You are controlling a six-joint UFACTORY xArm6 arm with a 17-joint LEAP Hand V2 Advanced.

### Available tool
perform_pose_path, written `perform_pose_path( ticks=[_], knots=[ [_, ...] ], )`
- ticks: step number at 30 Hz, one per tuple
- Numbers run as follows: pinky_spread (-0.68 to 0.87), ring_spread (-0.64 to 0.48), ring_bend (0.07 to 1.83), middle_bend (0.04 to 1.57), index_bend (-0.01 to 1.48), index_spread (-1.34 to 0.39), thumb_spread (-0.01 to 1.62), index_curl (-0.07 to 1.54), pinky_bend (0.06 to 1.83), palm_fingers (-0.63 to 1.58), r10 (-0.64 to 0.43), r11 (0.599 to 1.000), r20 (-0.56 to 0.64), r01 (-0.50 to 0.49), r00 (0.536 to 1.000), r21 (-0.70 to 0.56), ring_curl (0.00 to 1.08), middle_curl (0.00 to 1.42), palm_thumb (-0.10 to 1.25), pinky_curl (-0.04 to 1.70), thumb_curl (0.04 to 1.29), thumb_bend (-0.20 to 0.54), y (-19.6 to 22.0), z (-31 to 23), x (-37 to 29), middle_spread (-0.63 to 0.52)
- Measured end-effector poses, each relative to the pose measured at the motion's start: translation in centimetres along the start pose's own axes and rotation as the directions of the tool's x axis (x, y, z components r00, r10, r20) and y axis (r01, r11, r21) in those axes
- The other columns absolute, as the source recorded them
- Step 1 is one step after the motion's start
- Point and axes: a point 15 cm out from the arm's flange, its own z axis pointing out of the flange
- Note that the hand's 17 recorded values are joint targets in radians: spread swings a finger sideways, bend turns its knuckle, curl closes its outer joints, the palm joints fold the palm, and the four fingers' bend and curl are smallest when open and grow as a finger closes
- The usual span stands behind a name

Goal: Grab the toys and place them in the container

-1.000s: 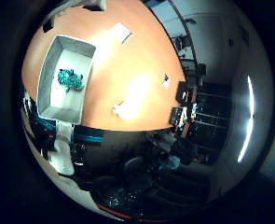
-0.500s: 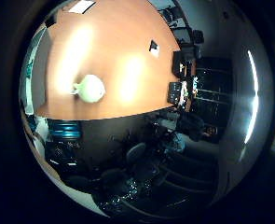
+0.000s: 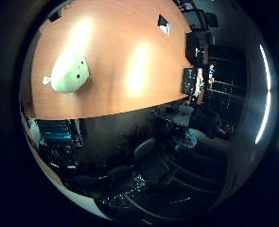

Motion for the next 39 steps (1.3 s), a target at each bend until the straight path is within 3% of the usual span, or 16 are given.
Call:
perform_pose_path(
  ticks=[20, 39],
  knots=[
    [0.33, -0.05, 0.47, 0.32, 0.16, -0.38, 1.02, 0.29, 0.51, 0.27, -0.019, 1.0, 0.024, 0.019, 1.0, 0.007, 0.26, 0.39, 0.57, 0.27, 0.29, -0.025, -0.4, 5.8, -3.1, -0.12],
    [0.34, -0.06, 0.43, 0.3, 0.17, -0.39, 1.02, 0.3, 0.49, 0.31, -0.017, 1.0, 0.028, 0.017, 0.999, 0.025, 0.26, 0.38, 0.61, 0.23, 0.3, -0.023, -2.3, 9.9, -2.2, -0.12]
  ],
)
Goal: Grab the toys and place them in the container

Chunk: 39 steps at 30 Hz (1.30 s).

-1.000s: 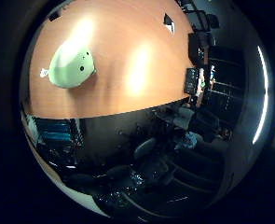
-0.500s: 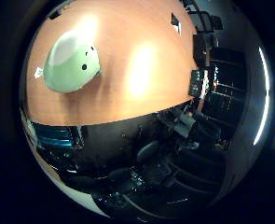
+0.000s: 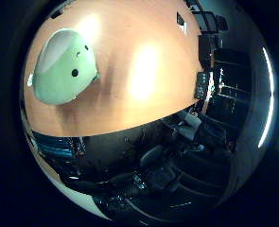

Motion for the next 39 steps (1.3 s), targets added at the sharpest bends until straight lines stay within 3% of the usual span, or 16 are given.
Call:
perform_pose_path(
  ticks=[13, 17, 20, 23, 25, 27, 30, 34, 39],
  knots=[
    [0.34, -0.07, 0.42, 0.3, 0.17, -0.39, 1.01, 0.3, 0.46, 0.33, -0.001, 1.0, 0.029, 0.002, 1.0, -0.011, 0.26, 0.39, 0.64, 0.21, 0.3, -0.024, -0.6, 3.7, 0.2, -0.13],
    [0.3, -0.12, 0.45, 0.33, 0.18, -0.39, 1.01, 0.31, 0.45, 0.41, -0.005, 1.0, 0.036, 0.006, 0.999, -0.015, 0.26, 0.39, 0.66, 0.21, 0.31, -0.023, -0.8, 4.4, 0.0, -0.16],
    [0.12, -0.23, 0.55, 0.45, 0.18, -0.41, 1.0, 0.31, 0.48, 0.66, -0.005, 1.0, 0.023, 0.005, 1.0, -0.001, 0.28, 0.44, 0.71, 0.18, 0.32, -0.015, -1.1, 4.3, 0.3, -0.26],
    [-0.18, -0.32, 0.72, 0.52, 0.21, -0.45, 0.99, 0.36, 0.68, 1.02, -0.006, 1.0, 0.017, 0.006, 1.0, 0.005, 0.35, 0.5, 0.77, 0.23, 0.33, -0.012, -1.1, 4.1, 0.5, -0.33],
    [-0.35, -0.35, 0.85, 0.65, 0.32, -0.48, 0.99, 0.46, 0.83, 1.25, -0.004, 1.0, 0.009, 0.004, 1.0, 0.014, 0.43, 0.58, 0.83, 0.3, 0.34, -0.012, -1.2, 3.8, 0.8, -0.36],
    [-0.36, -0.34, 0.96, 0.77, 0.45, -0.49, 0.98, 0.54, 0.95, 1.31, 0.001, 1.0, -0.002, -0.001, 1.0, 0.023, 0.48, 0.65, 0.88, 0.35, 0.35, -0.006, -0.9, 3.5, 1.3, -0.36],
    [-0.32, -0.3, 1.18, 0.98, 0.7, -0.47, 0.98, 0.72, 1.17, 1.23, 0.019, 0.999, -0.013, -0.019, 1.0, 0.03, 0.59, 0.77, 0.97, 0.48, 0.38, -0.005, -0.2, 2.9, 2.1, -0.32],
    [-0.25, -0.26, 1.32, 1.12, 0.9, -0.42, 0.99, 0.87, 1.31, 1.11, 0.035, 0.999, -0.015, -0.034, 0.999, 0.027, 0.66, 0.88, 1.07, 0.6, 0.44, -0.003, 1.0, 2.4, 2.8, -0.28],
    [-0.21, -0.25, 1.38, 1.2, 0.95, -0.37, 0.98, 0.95, 1.37, 1.02, 0.029, 0.999, 0.044, -0.031, 0.999, 0.034, 0.72, 0.95, 1.11, 0.7, 0.52, -0.009, 1.8, 0.4, 1.3, -0.24]
  ],
)
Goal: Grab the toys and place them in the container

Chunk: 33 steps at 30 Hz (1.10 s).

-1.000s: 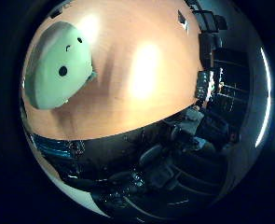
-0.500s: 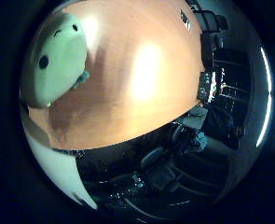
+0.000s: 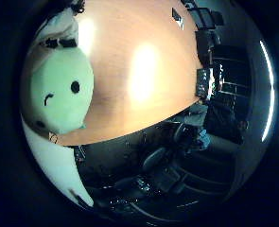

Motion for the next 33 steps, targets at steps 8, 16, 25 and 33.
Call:
perform_pose_path(
  ticks=[8, 16, 25, 33],
  knots=[
    [-0.19, -0.24, 1.4, 1.24, 0.99, -0.34, 0.89, 1.02, 1.35, 0.97, -0.051, 0.996, 0.049, 0.047, 0.997, 0.075, 0.77, 1.0, 1.1, 0.81, 0.63, -0.014, 0.0, -9.6, -3.8, -0.22],
    [-0.19, -0.24, 1.39, 1.25, 0.99, -0.33, 0.85, 1.04, 1.33, 0.96, -0.131, 0.972, 0.016, 0.125, 0.991, 0.197, 0.79, 1.01, 1.09, 0.89, 0.7, -0.016, -1.3, -21.1, -9.3, -0.21],
    [-0.2, -0.24, 1.38, 1.24, 0.98, -0.32, 0.83, 1.05, 1.28, 0.96, -0.235, 0.931, -0.007, 0.227, 0.972, 0.284, 0.81, 1.02, 1.07, 0.96, 0.75, -0.017, -3.7, -28.2, -19.6, -0.21],
    [-0.2, -0.25, 1.36, 1.23, 0.97, -0.32, 0.81, 1.06, 1.25, 0.98, -0.355, 0.88, -0.005, 0.336, 0.935, 0.335, 0.82, 1.02, 1.08, 1.0, 0.77, -0.015, -4.4, -31.6, -30.0, -0.21]
  ],
)
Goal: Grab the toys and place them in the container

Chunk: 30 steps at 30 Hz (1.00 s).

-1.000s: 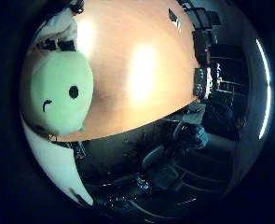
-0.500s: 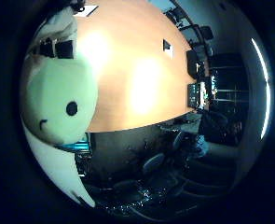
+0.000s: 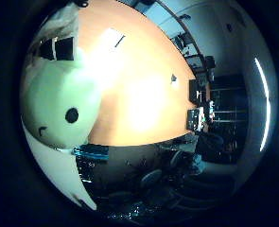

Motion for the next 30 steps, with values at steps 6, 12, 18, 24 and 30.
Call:
perform_pose_path(
  ticks=[6, 12, 18, 24, 30],
  knots=[
    [-0.21, -0.25, 1.35, 1.22, 0.95, -0.32, 0.81, 1.06, 1.23, 0.99, -0.06, 0.998, 0.027, 0.059, 0.998, 0.02, 0.83, 1.03, 1.08, 1.02, 0.78, -0.017, -1.7, -0.7, -5.1, -0.21],
    [-0.21, -0.25, 1.33, 1.21, 0.95, -0.32, 0.81, 1.07, 1.21, 0.99, -0.074, 0.997, 0.033, 0.073, 0.997, 0.033, 0.84, 1.03, 1.07, 1.04, 0.79, -0.019, -2.0, -1.0, -6.6, -0.21],
    [-0.22, -0.25, 1.34, 1.16, 0.9, -0.33, 0.99, 1.06, 1.17, 0.98, -0.069, 0.996, 0.028, 0.068, 0.997, 0.049, 0.82, 1.02, 0.92, 1.04, 0.68, -0.037, -2.1, -1.2, -6.6, -0.22],
    [-0.38, -0.28, 1.2, 1.0, 0.46, -0.4, 1.06, 0.91, 1.03, 0.71, -0.073, 0.996, 0.019, 0.071, 0.997, 0.06, 0.69, 0.89, 0.68, 0.91, 0.45, -0.042, -1.6, -1.8, -6.5, -0.25],
    [-0.17, -0.25, 0.96, 0.79, 0.28, -0.49, 1.02, 0.7, 0.8, 0.28, -0.083, 0.995, 0.022, 0.082, 0.996, 0.049, 0.57, 0.75, 0.58, 0.82, 0.35, -0.032, -1.4, -1.7, -6.6, -0.27]
  ],
)
